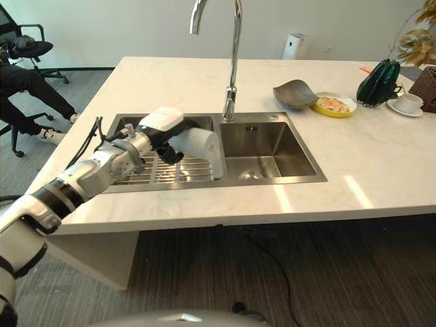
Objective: Place the dishes in the dishwasher.
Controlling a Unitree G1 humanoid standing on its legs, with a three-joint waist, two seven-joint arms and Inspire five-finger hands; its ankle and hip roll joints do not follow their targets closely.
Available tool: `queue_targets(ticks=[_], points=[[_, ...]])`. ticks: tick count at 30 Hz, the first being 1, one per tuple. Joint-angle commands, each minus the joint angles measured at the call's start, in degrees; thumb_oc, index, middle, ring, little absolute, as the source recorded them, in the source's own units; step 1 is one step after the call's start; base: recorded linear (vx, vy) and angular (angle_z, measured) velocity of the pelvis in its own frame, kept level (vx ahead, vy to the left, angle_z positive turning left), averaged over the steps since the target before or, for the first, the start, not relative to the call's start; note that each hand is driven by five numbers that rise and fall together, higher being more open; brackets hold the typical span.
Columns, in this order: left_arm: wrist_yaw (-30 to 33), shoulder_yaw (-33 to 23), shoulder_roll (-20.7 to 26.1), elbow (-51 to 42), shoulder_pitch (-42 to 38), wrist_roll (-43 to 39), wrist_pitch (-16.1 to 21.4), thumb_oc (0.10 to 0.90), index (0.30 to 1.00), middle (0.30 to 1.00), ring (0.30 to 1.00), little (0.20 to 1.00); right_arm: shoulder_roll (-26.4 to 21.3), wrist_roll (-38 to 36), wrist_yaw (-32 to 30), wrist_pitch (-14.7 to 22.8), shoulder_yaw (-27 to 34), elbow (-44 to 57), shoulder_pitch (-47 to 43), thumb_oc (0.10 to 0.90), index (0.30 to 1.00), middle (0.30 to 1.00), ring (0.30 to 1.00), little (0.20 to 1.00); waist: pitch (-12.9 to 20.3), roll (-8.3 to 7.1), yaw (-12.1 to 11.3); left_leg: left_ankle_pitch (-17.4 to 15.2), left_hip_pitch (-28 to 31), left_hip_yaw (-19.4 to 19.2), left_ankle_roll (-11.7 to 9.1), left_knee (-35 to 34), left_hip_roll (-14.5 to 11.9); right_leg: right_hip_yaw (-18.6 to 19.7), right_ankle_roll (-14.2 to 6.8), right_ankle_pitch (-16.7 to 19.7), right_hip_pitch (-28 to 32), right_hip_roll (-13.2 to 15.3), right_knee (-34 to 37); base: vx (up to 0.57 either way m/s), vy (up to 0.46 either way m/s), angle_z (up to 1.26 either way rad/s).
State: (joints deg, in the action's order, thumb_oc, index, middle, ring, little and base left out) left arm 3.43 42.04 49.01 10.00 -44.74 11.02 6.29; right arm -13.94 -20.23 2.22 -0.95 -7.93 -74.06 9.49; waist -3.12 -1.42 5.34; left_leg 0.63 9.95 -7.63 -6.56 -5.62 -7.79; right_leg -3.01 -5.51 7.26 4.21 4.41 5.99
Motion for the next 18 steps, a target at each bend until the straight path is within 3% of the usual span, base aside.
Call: queue_targets(ticks=[1,3,5,6,10,11,12,13,14,15,16,17,18], points=[[6.6,-16.7,1.8,-4.3,-2.9,-9.9,3.8,0.400,0.300,0.300,0.300,0.300,-3.1,1.4,0.4,1.9,0.1,0.7,-1.8,0.800,0.900,0.900,0.900,0.900,-1.1,3.94,-2.3,-0.6,-1.1,5.1,-0.5,0.6,-1.1,-4.2,-4.2,-7.2,2.5,0.4,-1.0,-0.03,-0.152,0.25],[5.9,-20.3,1.8,-7.0,1.4,-11.5,4.2,0.400,0.300,0.300,0.300,0.300,-3.1,1.4,0.7,1.9,-0.1,1.1,-1.9,0.800,0.900,0.900,0.900,0.900,-0.9,4.12,-2.8,-0.4,-1.3,5.9,-0.8,0.6,-1.4,-4.7,-3.9,-7.6,2.8,0.1,-1.0,0.00,-0.137,0.06],[3.8,-31.6,2.5,-16.0,17.0,-17.2,6.2,0.400,0.300,0.300,0.300,0.300,-2.1,3.3,1.4,2.4,-2.0,3.3,-3.9,0.800,0.900,0.900,0.900,0.900,-1.5,4.45,-6.1,1.1,-2.3,8.1,-1.5,1.7,-2.4,-6.0,-2.5,-8.4,3.6,-0.8,-1.0,0.01,-0.177,0.22],[3.7,-32.2,2.5,-16.3,17.6,-17.2,6.1,0.400,0.300,0.300,0.300,0.300,-2.3,3.3,1.4,2.4,-2.3,3.3,-3.9,0.800,0.900,0.900,0.900,0.900,-1.4,4.56,-5.8,1.1,-2.3,8.1,-1.5,1.7,-2.5,-6.0,-2.5,-8.4,3.6,-0.9,-1.0,0.00,-0.142,0.29],[4.4,-44.8,-2.5,-20.6,33.4,-20.6,7.0,0.400,0.300,0.300,0.300,0.300,-2.2,6.5,1.8,2.9,-5.8,6.5,-6.3,0.800,0.900,0.900,0.900,0.900,-4.6,5.08,-9.9,1.7,-6.9,12.4,-2.3,9.2,-2.2,-7.4,-1.3,-9.1,4.2,-1.3,-1.0,-0.07,-0.119,0.27],[4.5,-46.6,-4.0,-21.3,35.9,-21.0,7.2,0.400,0.300,0.300,0.300,0.300,-2.0,7.0,2.0,3.1,-6.3,6.9,-6.4,0.800,0.900,0.900,0.900,0.900,-5.4,5.20,-11.3,3.2,-8.1,13.8,-2.4,9.2,-1.8,-8.1,-1.1,-8.9,4.0,-1.3,-1.0,-0.15,-0.113,0.41],[5.1,-49.7,-7.2,-21.4,40.0,-22.0,7.4,0.400,0.300,0.300,0.300,0.300,-2.7,7.7,1.6,3.2,-6.3,7.3,-6.4,0.800,0.900,0.900,0.900,0.900,-6.1,5.79,-13.4,5.5,-10.0,16.7,-3.1,7.3,-1.8,-11.4,-0.7,-9.8,4.2,-1.3,-1.0,-0.12,-0.077,0.54],[5.0,-49.8,-7.2,-21.4,40.1,-22.0,7.4,0.400,0.300,0.300,0.300,0.300,-2.7,7.7,1.6,3.1,-6.4,7.3,-6.4,0.800,0.900,0.900,0.900,0.900,-5.8,5.77,-13.1,5.2,-10.0,16.9,-3.1,7.1,-1.9,-11.6,-0.7,-10.2,4.3,-1.3,-1.0,-0.21,-0.061,0.90],[5.8,-50.7,-10.1,-20.7,40.8,-21.5,7.5,0.400,0.300,0.300,0.300,0.300,-3.7,7.9,1.1,3.4,-5.0,7.4,-6.2,0.800,0.900,0.900,0.900,0.900,-6.7,6.48,-14.3,9.4,-13.7,15.5,-4.1,5.3,-2.3,-17.1,-0.7,-11.2,4.3,-0.2,-1.0,-0.15,-0.006,1.00],[5.8,-50.7,-10.2,-20.8,40.8,-21.4,7.5,0.400,0.300,0.300,0.300,0.300,-3.8,7.9,1.1,3.4,-5.0,7.4,-6.2,0.800,0.900,0.900,0.900,0.900,-6.5,6.54,-14.1,9.8,-14.2,15.8,-4.0,5.2,-2.2,-17.4,-0.7,-10.9,4.0,-0.1,-1.0,-0.29,-0.020,1.73],[6.2,-52.4,-11.8,-20.1,42.3,-19.5,7.2,0.400,0.300,0.300,0.300,0.300,-4.4,8.7,0.9,3.5,-3.9,7.4,-5.8,0.800,0.900,0.900,0.900,0.900,-6.5,6.86,-14.5,11.9,-17.2,5.9,-4.4,3.2,-4.2,-23.8,-1.0,-11.4,4.2,1.3,-1.0,-0.13,-0.006,1.71],[6.2,-52.4,-11.9,-20.2,42.3,-19.5,7.2,0.400,0.300,0.300,0.300,0.300,-4.4,8.8,0.9,3.5,-3.8,7.4,-5.8,0.800,0.900,0.900,0.900,0.900,-6.4,6.91,-14.4,12.2,-17.5,6.0,-4.3,3.1,-4.1,-23.9,-1.1,-11.2,4.0,1.4,-1.0,-0.17,-0.020,1.94],[6.1,-53.4,-12.1,-19.9,43.4,-18.9,7.1,0.400,0.300,0.300,0.300,0.300,-4.6,9.1,0.6,3.5,-3.1,7.1,-5.5,0.800,0.900,0.900,0.900,0.900,-6.3,7.16,-14.3,12.7,-17.7,0.1,-4.4,2.7,-5.8,-26.7,-1.2,-11.2,4.3,1.9,-1.0,-0.15,0.009,1.81]])
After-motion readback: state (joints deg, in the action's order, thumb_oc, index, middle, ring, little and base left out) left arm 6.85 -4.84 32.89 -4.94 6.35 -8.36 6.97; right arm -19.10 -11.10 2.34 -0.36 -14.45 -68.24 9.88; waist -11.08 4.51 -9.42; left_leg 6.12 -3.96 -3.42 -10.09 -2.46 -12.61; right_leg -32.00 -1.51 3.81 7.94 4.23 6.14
